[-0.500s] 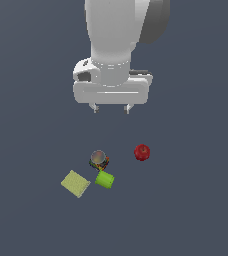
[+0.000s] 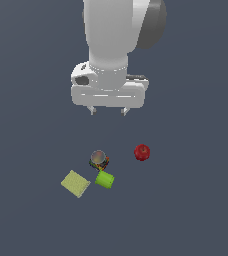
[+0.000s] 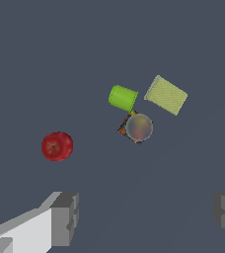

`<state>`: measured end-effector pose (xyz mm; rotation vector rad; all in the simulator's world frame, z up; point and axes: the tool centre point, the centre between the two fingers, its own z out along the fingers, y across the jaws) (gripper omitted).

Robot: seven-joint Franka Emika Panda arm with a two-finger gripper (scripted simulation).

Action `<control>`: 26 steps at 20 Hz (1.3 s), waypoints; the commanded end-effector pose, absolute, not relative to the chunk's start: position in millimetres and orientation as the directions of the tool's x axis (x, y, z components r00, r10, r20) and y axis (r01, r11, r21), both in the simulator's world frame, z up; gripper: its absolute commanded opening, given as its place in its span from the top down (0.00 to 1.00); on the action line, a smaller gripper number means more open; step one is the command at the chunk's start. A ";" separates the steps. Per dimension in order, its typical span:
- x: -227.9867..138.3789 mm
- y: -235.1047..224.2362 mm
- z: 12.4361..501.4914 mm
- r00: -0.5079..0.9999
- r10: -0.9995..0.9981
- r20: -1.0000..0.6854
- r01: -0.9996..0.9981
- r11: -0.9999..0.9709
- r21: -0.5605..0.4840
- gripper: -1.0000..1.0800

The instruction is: Pick up a designated object from a clutter of objects.

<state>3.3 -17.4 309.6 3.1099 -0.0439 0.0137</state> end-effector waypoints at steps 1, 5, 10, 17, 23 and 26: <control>3.2 -19.9 307.4 1.000 -0.031 0.007 -0.031 -0.999 0.038 0.04; 3.7 -19.5 306.9 0.999 -0.033 0.008 -0.033 -0.999 0.036 0.04; 9.0 -21.9 294.8 0.998 -0.067 0.008 -0.067 -0.997 0.031 0.04; 24.3 -30.3 254.7 0.984 -0.180 0.006 -0.180 -0.984 0.015 0.04; 39.4 -44.1 197.0 0.942 -0.335 0.002 -0.335 -0.942 0.001 0.04; 44.0 -51.5 168.7 0.913 -0.407 0.001 -0.407 -0.913 -0.001 0.04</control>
